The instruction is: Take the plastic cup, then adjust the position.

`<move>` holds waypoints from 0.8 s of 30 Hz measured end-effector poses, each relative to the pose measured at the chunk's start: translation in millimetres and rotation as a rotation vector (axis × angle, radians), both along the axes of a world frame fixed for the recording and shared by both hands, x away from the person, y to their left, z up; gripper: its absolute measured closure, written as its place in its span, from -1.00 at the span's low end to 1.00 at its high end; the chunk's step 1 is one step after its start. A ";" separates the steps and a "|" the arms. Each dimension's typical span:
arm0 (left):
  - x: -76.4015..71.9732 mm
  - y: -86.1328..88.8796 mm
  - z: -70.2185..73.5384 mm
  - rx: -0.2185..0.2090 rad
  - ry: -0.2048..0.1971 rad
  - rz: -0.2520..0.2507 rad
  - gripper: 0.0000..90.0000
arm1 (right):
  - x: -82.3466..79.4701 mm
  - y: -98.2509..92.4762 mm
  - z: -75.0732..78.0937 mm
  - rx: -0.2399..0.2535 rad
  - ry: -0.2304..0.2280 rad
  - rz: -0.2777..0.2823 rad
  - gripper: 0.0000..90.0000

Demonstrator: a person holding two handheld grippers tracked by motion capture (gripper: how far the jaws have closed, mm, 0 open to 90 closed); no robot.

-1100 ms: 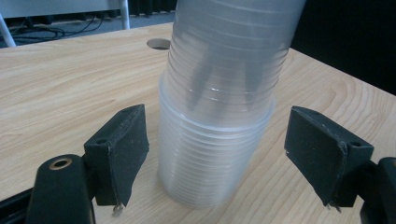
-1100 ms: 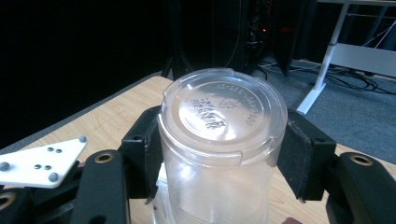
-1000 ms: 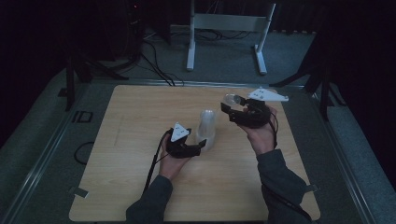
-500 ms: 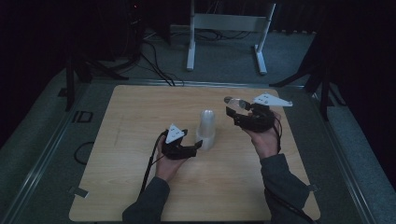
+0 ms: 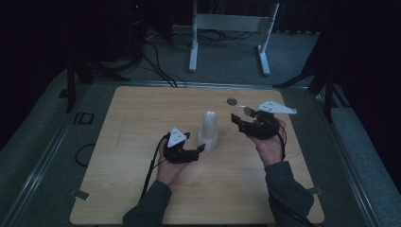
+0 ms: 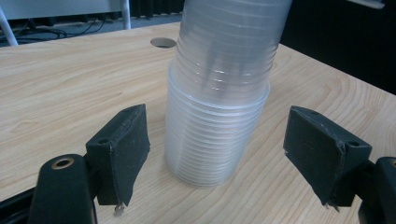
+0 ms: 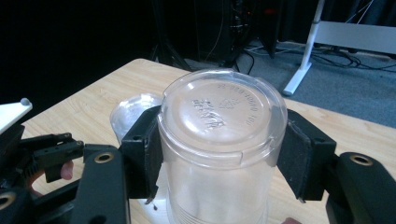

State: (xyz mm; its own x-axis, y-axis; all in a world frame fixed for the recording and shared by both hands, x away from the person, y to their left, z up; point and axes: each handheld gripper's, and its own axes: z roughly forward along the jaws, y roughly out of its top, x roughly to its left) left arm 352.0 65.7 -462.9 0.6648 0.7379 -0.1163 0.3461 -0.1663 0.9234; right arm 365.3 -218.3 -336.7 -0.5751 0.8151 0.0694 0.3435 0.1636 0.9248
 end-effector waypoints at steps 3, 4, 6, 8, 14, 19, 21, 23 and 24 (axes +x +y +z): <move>-0.8 -0.2 0.1 0.005 -0.004 0.005 -0.51 | -1.4 -0.9 -4.7 0.002 0.010 -0.003 -0.15; -1.1 -0.3 0.2 0.007 -0.004 0.010 -0.51 | -1.7 -1.3 -6.2 0.002 0.012 -0.003 -0.15; -1.4 0.3 0.4 0.008 -0.004 0.016 -0.51 | -2.1 -2.0 -9.2 0.003 0.018 -0.005 -0.15; -1.4 0.8 0.7 0.009 -0.005 0.016 -0.51 | -2.3 -2.3 -11.9 0.003 0.023 -0.006 -0.15; -1.7 0.7 0.4 0.009 -0.001 0.011 -0.51 | -3.6 -3.8 -17.9 0.001 0.036 -0.010 -0.15; -3.0 -0.5 1.2 0.007 -0.005 0.004 -0.51 | -5.2 -5.9 -22.9 0.005 0.047 -0.014 -0.15; -3.7 -1.2 2.1 0.007 -0.007 0.001 -0.51 | -5.9 -7.1 -25.2 0.006 0.050 -0.015 -0.15; -4.2 -1.7 3.1 0.007 -0.012 0.000 -0.51 | -6.6 -8.7 -27.6 0.008 0.055 -0.019 -0.15; -4.3 -2.0 3.6 0.004 -0.014 0.000 -0.51 | -6.8 -9.4 -28.9 0.012 0.059 -0.020 -0.15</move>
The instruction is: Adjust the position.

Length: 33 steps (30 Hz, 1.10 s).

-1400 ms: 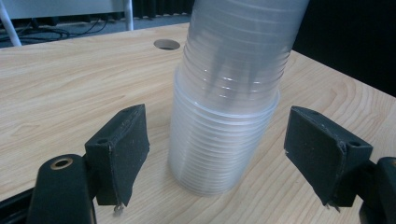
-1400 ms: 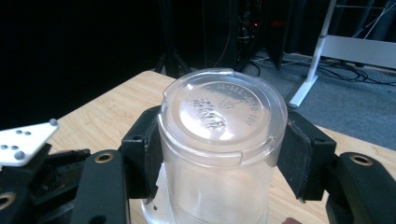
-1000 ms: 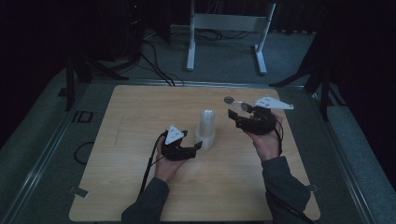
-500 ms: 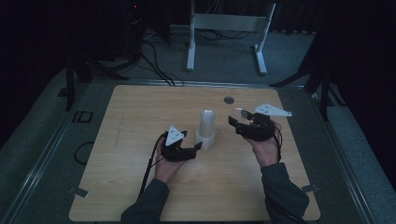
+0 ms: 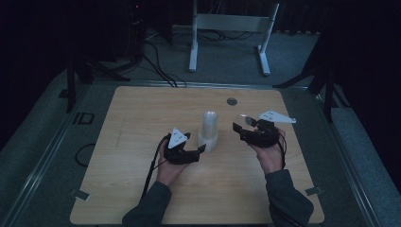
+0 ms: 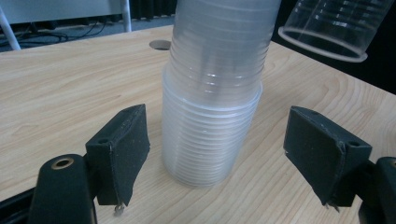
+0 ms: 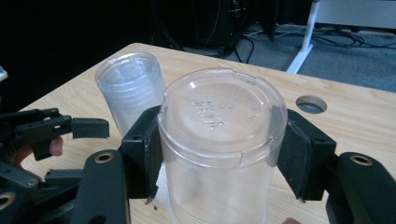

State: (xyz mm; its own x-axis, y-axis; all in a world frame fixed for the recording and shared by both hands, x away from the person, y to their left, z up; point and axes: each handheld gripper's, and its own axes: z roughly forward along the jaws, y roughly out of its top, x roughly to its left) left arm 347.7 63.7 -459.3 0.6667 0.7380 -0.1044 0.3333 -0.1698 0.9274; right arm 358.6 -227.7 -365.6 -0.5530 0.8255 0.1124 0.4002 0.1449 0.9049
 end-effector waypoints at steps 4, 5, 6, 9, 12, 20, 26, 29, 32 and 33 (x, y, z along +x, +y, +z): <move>-1.7 -0.3 1.8 -0.005 -0.005 -0.001 -0.51 | 0.0 -2.3 -4.7 0.009 0.013 -0.005 -0.15; -2.3 -0.4 2.1 -0.006 -0.007 -0.001 -0.51 | 0.1 -2.6 -5.9 0.009 0.015 -0.004 -0.15; -2.9 -0.6 2.4 -0.005 -0.009 -0.003 -0.51 | 0.2 -2.6 -7.0 0.008 0.019 -0.003 -0.15; -4.0 -1.1 3.5 0.002 -0.017 -0.007 -0.51 | -0.2 -2.2 -10.0 0.009 0.024 0.000 -0.15; -4.9 -1.7 5.2 -0.008 -0.021 -0.009 -0.51 | -1.3 -2.3 -12.8 0.015 0.031 -0.001 -0.14; -10.7 -6.3 12.7 0.004 -0.050 -0.035 -0.51 | -4.2 -4.1 -20.8 0.030 0.045 -0.004 -0.14; -13.5 -11.7 16.7 0.003 -0.061 -0.064 -0.51 | -6.7 -8.0 -25.1 0.045 0.054 -0.011 -0.14; -15.0 -14.8 18.6 0.010 -0.069 -0.076 -0.51 | -7.7 -10.4 -26.8 0.062 0.061 -0.014 -0.14; -16.4 -17.7 20.4 0.008 -0.073 -0.089 -0.51 | -8.8 -12.1 -28.3 0.068 0.065 -0.017 -0.14; -17.0 -18.6 21.0 0.012 -0.077 -0.090 -0.51 | -9.1 -12.7 -28.7 0.073 0.068 -0.018 -0.14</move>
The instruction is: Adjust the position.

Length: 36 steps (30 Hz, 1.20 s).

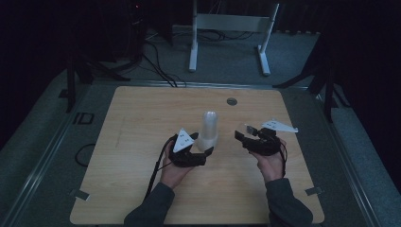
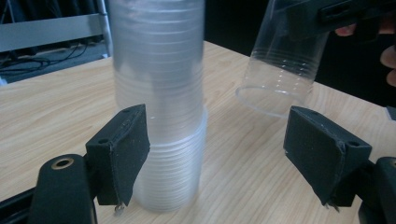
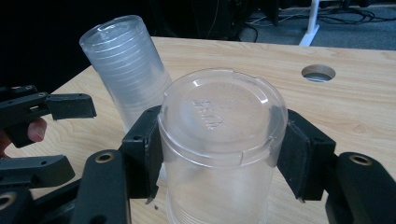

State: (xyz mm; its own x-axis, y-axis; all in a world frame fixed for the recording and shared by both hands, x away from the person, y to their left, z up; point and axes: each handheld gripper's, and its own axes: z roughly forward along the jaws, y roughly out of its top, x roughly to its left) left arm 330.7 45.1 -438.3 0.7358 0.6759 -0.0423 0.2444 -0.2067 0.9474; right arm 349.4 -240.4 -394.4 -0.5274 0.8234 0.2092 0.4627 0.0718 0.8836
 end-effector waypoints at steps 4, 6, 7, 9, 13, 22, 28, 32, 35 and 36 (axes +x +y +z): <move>-1.3 -3.6 2.4 0.003 -0.007 -0.013 -0.51 | -1.1 -2.2 -1.8 0.018 0.008 -0.002 -0.14; -1.7 -5.3 3.2 0.001 -0.009 -0.020 -0.51 | -1.4 -3.1 -2.8 0.030 0.012 -0.002 -0.14; -1.7 -5.3 3.2 0.001 -0.009 -0.020 -0.51 | -1.4 -3.1 -2.8 0.030 0.012 -0.002 -0.14; -2.4 -8.4 4.1 0.003 -0.012 -0.030 -0.51 | -2.4 -3.8 -4.0 0.043 0.018 -0.002 -0.14; -3.1 -11.2 4.7 0.010 -0.016 -0.041 -0.51 | -3.9 -3.3 -4.3 0.049 0.019 0.001 -0.14; -4.5 -15.2 5.4 0.010 -0.025 -0.049 -0.51 | -7.8 -5.8 -6.1 0.110 0.036 0.012 -0.14; -5.8 -19.5 4.9 0.021 -0.024 -0.073 -0.51 | -10.8 -5.2 -8.4 0.133 0.044 0.013 -0.14; -6.8 -25.5 4.3 0.060 -0.026 -0.106 -0.51 | -12.0 -5.1 -11.3 0.148 0.052 0.015 -0.14; -8.0 -29.2 4.5 0.071 -0.029 -0.123 -0.51 | -12.4 -5.8 -13.5 0.172 0.061 0.016 -0.14; -8.0 -30.4 4.4 0.070 -0.028 -0.127 -0.51 | -12.3 -6.2 -14.3 0.185 0.069 0.017 -0.13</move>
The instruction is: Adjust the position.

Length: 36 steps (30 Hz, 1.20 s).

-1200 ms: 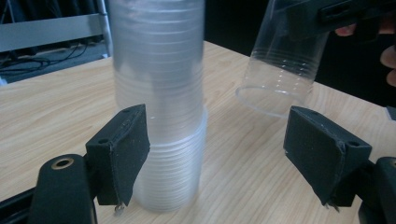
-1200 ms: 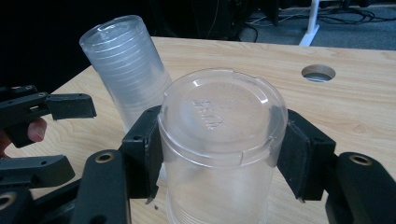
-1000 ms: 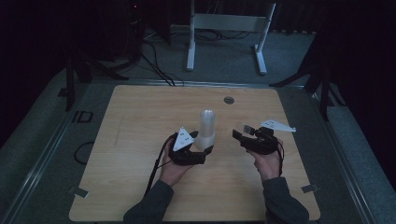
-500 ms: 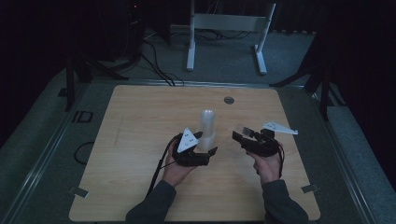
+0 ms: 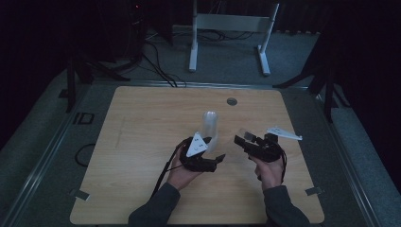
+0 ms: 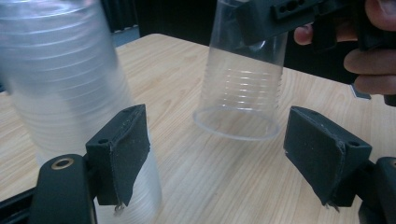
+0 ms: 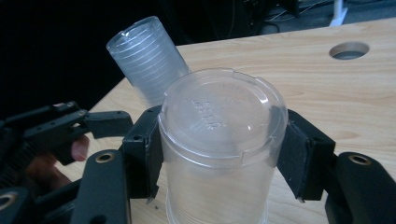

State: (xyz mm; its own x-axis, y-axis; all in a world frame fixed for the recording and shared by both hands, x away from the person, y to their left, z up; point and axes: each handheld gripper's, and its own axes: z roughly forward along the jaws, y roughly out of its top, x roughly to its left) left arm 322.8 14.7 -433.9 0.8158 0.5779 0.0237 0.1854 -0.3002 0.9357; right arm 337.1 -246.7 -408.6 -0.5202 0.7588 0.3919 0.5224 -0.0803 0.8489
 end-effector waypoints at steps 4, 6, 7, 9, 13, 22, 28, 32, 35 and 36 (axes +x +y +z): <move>0.3 -4.1 -0.9 0.015 -0.001 -0.011 -0.51 | 1.1 -1.3 -3.0 0.033 0.018 0.003 -0.13; 0.0 -7.0 -1.7 0.025 -0.001 -0.019 -0.51 | 1.0 -1.7 -3.9 0.036 0.021 0.002 -0.13; -0.3 -8.5 -2.2 0.028 -0.001 -0.019 -0.51 | 0.9 -2.0 -4.4 0.039 0.023 0.001 -0.13; -0.1 -11.2 -2.7 0.035 0.001 -0.026 -0.51 | 0.9 -2.5 -5.3 0.046 0.025 0.001 -0.13; 0.9 -14.5 -3.0 0.040 0.005 -0.028 -0.55 | 0.8 -3.0 -6.7 0.059 0.031 -0.001 -0.13; 6.8 -28.6 -5.8 0.062 0.042 -0.029 -0.67 | -1.0 -5.3 -13.5 0.132 0.051 -0.007 -0.13; 9.6 -34.4 -6.5 0.051 0.046 -0.035 -0.68 | -2.1 -7.3 -16.3 0.165 0.063 -0.004 -0.13; 11.5 -38.7 -7.9 0.042 0.041 -0.031 -0.68 | -2.2 -8.1 -17.5 0.179 0.066 0.001 -0.13; 12.7 -40.9 -8.4 0.039 0.040 -0.035 -0.68 | -1.8 -9.4 -19.5 0.212 0.076 0.009 -0.13; 13.1 -41.9 -8.7 0.038 0.042 -0.033 -0.68 | -1.7 -9.6 -19.8 0.219 0.079 0.011 -0.13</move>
State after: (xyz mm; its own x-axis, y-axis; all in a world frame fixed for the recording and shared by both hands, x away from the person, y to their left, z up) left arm 335.8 -27.1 -442.6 0.8350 0.5501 0.0105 0.2136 -0.3418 0.9152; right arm 335.4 -256.3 -428.4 -0.4889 0.6458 0.5865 0.5886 -0.2520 0.7681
